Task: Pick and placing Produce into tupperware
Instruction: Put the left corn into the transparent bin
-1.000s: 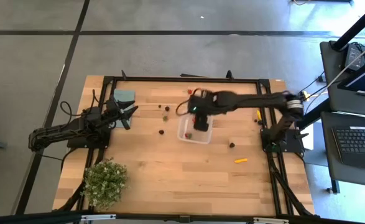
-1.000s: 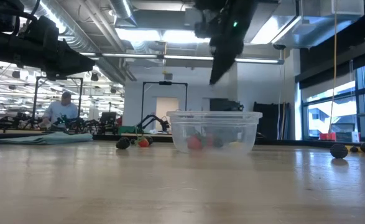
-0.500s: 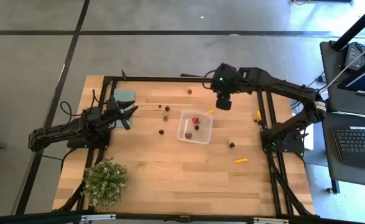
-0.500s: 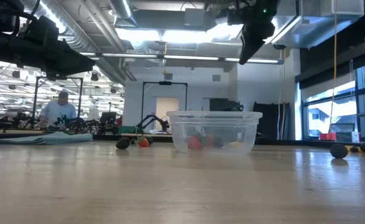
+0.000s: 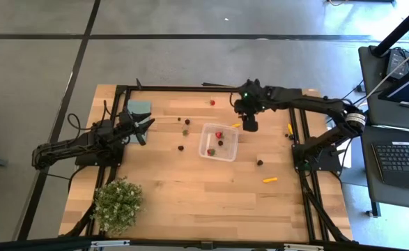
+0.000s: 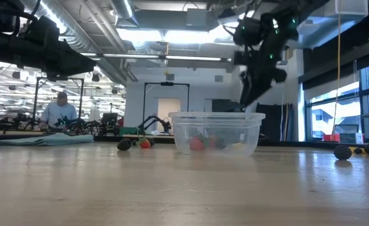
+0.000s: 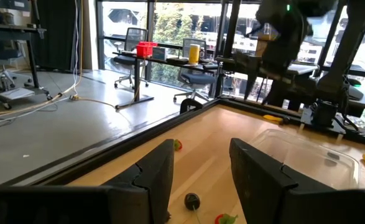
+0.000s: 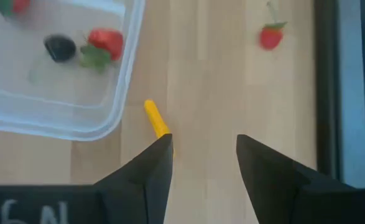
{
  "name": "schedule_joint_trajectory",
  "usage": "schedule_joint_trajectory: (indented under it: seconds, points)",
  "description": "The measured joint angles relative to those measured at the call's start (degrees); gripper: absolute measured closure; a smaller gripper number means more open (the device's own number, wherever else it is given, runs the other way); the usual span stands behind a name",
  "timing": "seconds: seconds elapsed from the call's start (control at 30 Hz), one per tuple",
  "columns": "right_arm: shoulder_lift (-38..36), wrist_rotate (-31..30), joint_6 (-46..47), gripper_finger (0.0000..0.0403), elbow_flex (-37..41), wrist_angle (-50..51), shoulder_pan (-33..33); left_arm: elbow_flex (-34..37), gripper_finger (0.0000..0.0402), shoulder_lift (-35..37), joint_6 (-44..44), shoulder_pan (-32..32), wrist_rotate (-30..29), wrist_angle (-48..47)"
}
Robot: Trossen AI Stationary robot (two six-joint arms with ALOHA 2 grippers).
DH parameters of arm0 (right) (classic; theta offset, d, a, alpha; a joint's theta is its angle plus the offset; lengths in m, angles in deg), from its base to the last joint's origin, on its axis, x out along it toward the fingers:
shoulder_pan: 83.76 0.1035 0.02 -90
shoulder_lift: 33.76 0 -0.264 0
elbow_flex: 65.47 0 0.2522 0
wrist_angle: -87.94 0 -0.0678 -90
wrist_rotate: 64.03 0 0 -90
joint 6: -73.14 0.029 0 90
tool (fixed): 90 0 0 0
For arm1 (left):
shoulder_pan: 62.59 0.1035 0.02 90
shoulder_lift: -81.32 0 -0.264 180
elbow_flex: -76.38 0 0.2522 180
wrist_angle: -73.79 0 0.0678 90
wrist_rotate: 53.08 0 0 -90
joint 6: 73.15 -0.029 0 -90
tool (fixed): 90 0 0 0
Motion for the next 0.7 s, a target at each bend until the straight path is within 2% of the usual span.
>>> schedule_joint_trajectory:
  seconds: [0.17,0.33,0.7]
  points:
    - [0.01,-0.50,-0.24,0.0224,6.54,-6.41,-0.01,0.00,0.0253,0.00,0.02,0.00,-0.02,0.01]
    - [0.27,-0.49,0.02,0.0224,9.80,-9.33,-0.01,0.00,0.0253,0.00,0.02,0.00,-0.02,-0.01]
    - [8.33,0.47,-0.50,0.0224,8.05,-10.40,-0.01,0.00,0.0253,0.01,0.43,0.00,-0.02,0.01]
